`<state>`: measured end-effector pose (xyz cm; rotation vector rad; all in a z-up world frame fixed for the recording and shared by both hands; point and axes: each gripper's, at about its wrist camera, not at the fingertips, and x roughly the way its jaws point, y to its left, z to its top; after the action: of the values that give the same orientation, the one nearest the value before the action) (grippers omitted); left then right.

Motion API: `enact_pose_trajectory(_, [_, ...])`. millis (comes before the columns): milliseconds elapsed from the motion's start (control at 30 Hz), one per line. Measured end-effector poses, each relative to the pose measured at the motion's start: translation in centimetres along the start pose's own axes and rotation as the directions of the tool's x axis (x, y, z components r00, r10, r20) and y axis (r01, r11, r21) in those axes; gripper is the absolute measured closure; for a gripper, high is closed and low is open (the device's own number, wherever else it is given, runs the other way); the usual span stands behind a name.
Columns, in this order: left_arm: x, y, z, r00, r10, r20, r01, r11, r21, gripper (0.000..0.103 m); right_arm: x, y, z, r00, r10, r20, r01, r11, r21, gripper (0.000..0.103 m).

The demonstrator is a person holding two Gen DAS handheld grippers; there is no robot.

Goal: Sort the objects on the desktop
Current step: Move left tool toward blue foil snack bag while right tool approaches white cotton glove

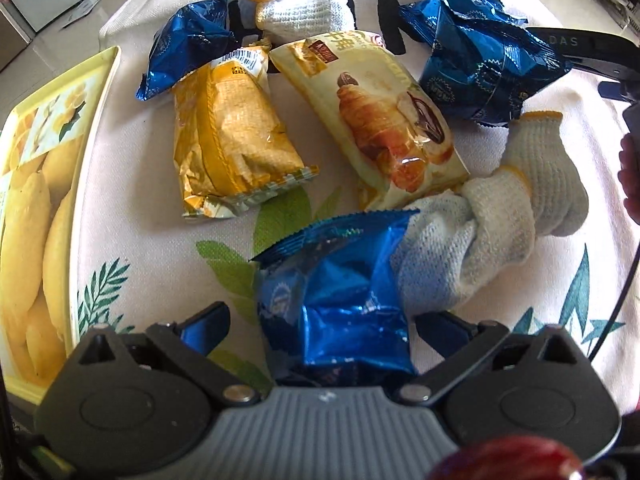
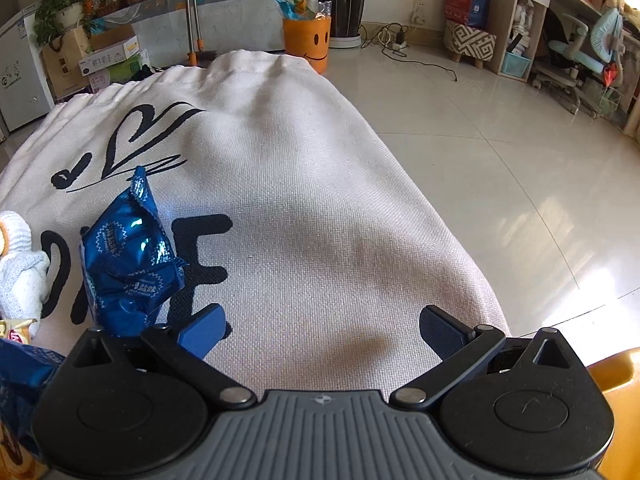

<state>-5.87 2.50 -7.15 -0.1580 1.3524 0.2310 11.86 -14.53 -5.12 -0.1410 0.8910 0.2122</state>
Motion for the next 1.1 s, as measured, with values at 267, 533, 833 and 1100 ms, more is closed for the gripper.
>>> enact_pose_trajectory(267, [0.2,0.5,1.3,1.000,-0.009,0.019,0.010,0.999,-0.054,0.000,-5.4,1.6,0.2,0.999,-0.049,0.005,0.049,0.994,-0.094,0.000])
enact_pose_trajectory(533, [-1.4,0.6,1.1,0.995,-0.054,0.082,0.056,0.998,-0.019,0.001,-10.5,2.2,-1.8,0.999,-0.044,-0.022,0.042,0.995,-0.094,0.000])
enact_pose_trajectory(833, [-3.1,0.1,1.8,0.989,-0.087,0.122,0.090,0.996,-0.016,0.001,-13.6,4.2,-5.3,0.997,0.002,-0.081,-0.014,0.990,-0.142,0.000])
enact_pose_trajectory(1100, [-4.3,1.4,0.1,0.991,-0.045,0.128,0.051,0.998,-0.041,0.001,-14.5,5.7,-7.1,0.996,0.005,-0.088,-0.022,0.981,-0.194,0.000])
